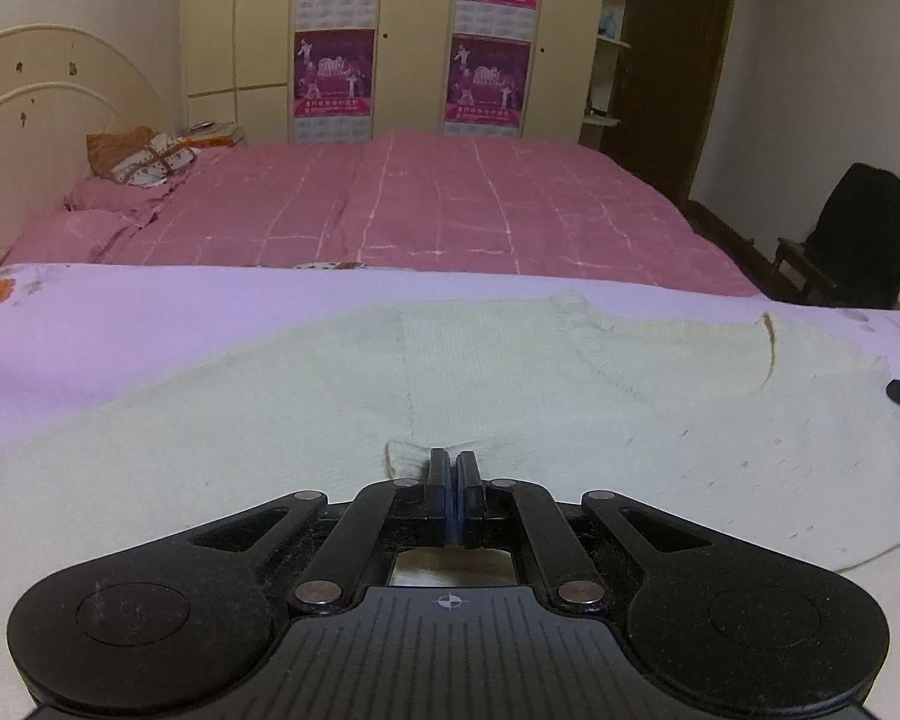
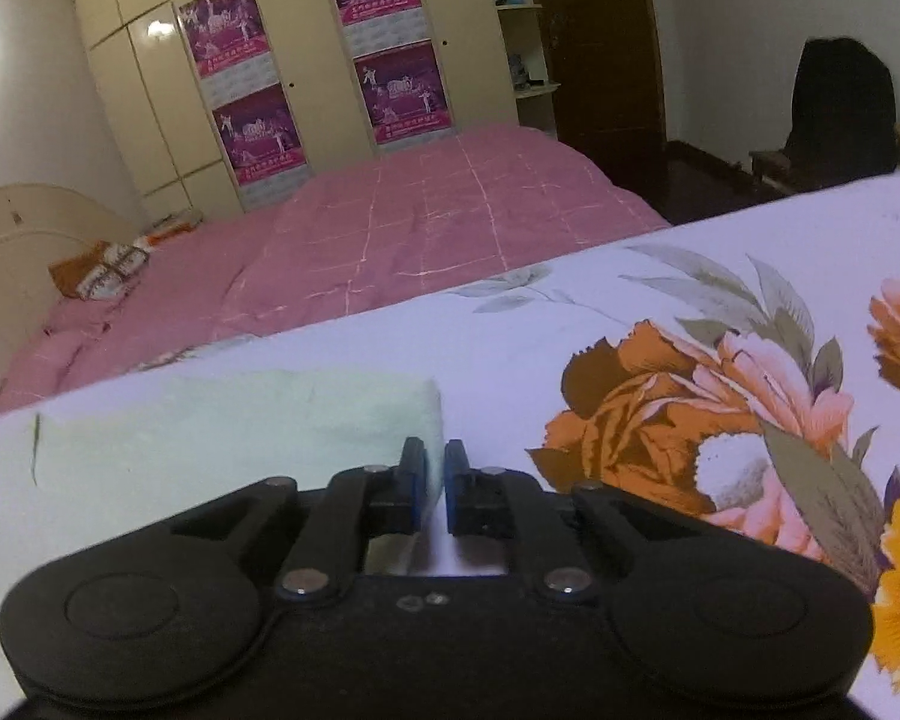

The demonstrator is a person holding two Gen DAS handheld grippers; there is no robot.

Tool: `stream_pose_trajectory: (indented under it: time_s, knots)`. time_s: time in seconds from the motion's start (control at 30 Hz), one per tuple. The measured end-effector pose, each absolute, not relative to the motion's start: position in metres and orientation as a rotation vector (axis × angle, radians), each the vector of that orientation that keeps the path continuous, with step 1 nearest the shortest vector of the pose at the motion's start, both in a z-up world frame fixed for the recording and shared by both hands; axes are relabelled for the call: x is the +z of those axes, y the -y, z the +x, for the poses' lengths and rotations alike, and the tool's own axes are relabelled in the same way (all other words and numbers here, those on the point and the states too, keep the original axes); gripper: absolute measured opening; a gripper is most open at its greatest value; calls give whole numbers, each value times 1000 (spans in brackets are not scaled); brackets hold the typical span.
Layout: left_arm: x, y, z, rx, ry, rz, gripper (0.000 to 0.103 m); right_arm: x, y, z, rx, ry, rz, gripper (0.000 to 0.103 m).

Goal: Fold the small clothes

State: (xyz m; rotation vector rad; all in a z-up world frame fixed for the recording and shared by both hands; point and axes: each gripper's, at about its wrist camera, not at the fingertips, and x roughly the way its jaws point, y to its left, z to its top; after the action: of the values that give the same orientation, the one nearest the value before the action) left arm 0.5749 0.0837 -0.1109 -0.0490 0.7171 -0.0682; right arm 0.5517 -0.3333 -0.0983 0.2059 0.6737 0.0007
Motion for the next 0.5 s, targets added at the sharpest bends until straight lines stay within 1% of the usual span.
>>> stream_pose_trajectory:
  time_s: [0.03,0.07,0.13,0.2,0.27,0.33,0.43,0.5]
  knots:
    - [-106,-82,573,-61,-707,-41,2,-96,332,552,-2,-679,202,10]
    - [-100,-77,567,-64,-676,-30,2,-91,331,550,-5,-674,206,19]
    - [-90,-71,559,-82,-646,-22,2,-77,333,537,3,-609,213,23]
    - [-86,-62,546,-111,-623,-39,2,-67,334,518,31,-575,215,23]
    - [-93,-51,542,-134,-657,-44,2,-66,331,502,59,-573,194,20]
    - [-105,-42,543,-137,-700,-29,2,-69,326,487,91,-593,176,19]
    - [-110,-38,533,-104,-662,-34,2,-83,312,473,107,-635,116,21]
    - [-104,-41,521,-105,-658,-76,2,-96,303,476,100,-697,75,21]
